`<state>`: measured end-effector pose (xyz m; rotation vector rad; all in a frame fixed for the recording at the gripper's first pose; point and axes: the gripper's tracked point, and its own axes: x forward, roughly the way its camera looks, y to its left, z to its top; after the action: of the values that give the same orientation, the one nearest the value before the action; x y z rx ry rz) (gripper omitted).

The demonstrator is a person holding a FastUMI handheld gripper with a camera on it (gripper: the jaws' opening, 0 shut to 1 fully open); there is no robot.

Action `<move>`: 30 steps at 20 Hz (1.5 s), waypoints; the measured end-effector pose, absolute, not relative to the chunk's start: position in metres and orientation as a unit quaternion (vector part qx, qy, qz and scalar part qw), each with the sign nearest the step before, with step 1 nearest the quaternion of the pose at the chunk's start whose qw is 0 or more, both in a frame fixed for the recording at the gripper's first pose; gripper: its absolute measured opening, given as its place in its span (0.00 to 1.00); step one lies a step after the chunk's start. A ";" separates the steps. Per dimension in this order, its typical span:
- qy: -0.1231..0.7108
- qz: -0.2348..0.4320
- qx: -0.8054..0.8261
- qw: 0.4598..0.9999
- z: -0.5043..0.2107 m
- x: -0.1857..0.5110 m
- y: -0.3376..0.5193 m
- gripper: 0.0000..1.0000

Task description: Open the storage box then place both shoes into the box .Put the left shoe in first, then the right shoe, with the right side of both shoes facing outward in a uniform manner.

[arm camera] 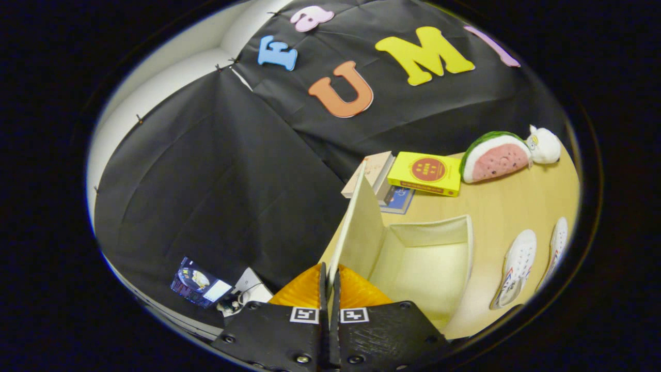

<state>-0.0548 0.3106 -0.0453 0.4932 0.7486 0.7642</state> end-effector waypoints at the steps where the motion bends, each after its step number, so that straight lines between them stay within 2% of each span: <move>1: 0.354 0.364 0.225 0.832 -0.042 -0.054 0.323 0.00; 3: 0.353 0.375 0.207 0.832 -0.035 -0.056 0.350 0.00; 4: 0.348 0.380 0.194 0.835 -0.032 -0.053 0.362 0.06; 5: 0.337 0.383 0.179 0.841 -0.030 -0.051 0.373 0.06; 6: 0.326 0.387 0.163 0.847 -0.025 -0.048 0.384 0.15; 8: 0.309 0.388 0.139 0.857 -0.023 -0.043 0.398 0.24; 12: 0.264 0.375 0.113 0.881 -0.011 -0.025 0.403 0.76; 14: 0.248 0.365 0.097 0.892 -0.007 -0.019 0.394 0.83; 17: 0.215 0.340 0.073 0.913 -0.001 -0.004 0.366 0.86; 18: 0.203 0.328 0.068 0.920 0.000 0.000 0.353 0.91; 24: 0.176 0.262 0.065 0.947 -0.003 0.021 0.257 0.95; 30: 0.154 0.197 0.076 0.965 -0.024 0.032 0.131 0.95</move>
<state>0.0321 0.1308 -0.0242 0.1542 0.3111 0.3993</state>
